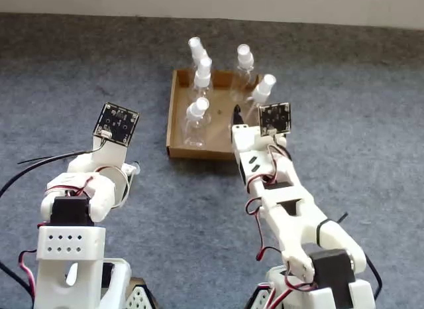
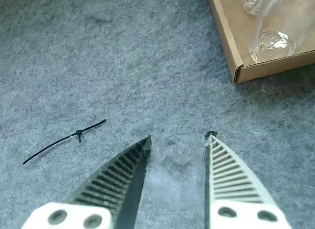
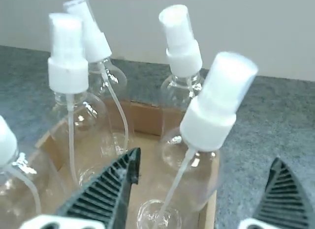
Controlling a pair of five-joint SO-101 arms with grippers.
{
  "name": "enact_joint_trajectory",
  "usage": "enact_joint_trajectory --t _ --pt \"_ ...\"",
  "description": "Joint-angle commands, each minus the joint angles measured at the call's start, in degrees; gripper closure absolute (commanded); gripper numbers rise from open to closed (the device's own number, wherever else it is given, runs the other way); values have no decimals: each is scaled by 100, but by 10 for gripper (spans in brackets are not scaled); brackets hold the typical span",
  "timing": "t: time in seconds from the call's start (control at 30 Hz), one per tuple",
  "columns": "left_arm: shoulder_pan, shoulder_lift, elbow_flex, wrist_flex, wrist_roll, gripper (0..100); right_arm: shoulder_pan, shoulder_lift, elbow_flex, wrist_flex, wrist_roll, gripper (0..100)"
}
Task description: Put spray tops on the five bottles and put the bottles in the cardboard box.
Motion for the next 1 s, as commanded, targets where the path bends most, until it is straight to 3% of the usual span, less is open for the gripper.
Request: enact_joint_trajectory --t 0.0,0.57,0.97 --pt "-22 -84 -48 -70 62 829 57 -400 -347 453 44 666" --pt "-40 -84 -48 -70 62 829 66 -1727 -470 1947 44 666" --pt "-48 -101 -75 -70 70 829 66 -3565 -453 4198 35 668"
